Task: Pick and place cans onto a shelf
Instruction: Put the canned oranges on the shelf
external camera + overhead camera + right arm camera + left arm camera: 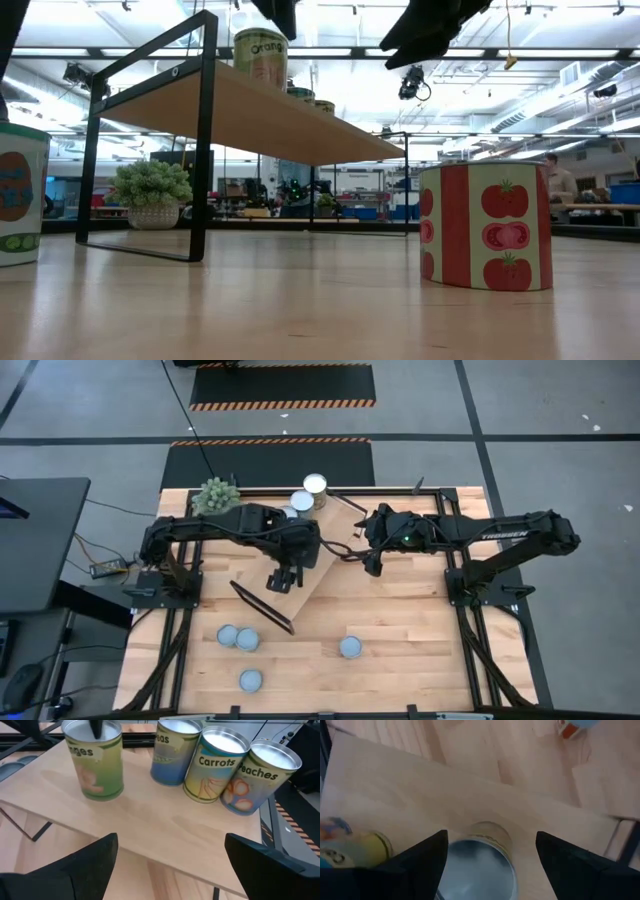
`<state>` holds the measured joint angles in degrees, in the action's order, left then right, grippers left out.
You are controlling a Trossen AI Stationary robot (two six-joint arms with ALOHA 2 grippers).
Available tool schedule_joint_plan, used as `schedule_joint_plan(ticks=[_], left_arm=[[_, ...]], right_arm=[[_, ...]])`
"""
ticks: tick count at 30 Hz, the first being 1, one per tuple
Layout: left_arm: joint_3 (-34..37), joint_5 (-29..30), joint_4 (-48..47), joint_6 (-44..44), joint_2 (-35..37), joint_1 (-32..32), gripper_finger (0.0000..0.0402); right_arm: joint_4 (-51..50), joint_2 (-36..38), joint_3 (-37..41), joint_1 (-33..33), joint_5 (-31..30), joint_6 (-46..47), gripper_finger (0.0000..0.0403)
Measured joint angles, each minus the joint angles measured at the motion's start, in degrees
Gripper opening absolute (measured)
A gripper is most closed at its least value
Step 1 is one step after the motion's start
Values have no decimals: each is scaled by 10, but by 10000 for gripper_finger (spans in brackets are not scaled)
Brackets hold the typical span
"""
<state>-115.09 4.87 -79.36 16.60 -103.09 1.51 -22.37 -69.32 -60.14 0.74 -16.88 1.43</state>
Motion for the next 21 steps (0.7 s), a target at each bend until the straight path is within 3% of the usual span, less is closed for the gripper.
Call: schedule_joint_plan(ticks=[7,21], left_arm=[[0,50,-1,51,-12,0,306],[0,17,-20,63,-12,-21,306]], right_arm=[[-5,0,0,-9,0,0,375],[-4,0,0,-10,0,1,375]])
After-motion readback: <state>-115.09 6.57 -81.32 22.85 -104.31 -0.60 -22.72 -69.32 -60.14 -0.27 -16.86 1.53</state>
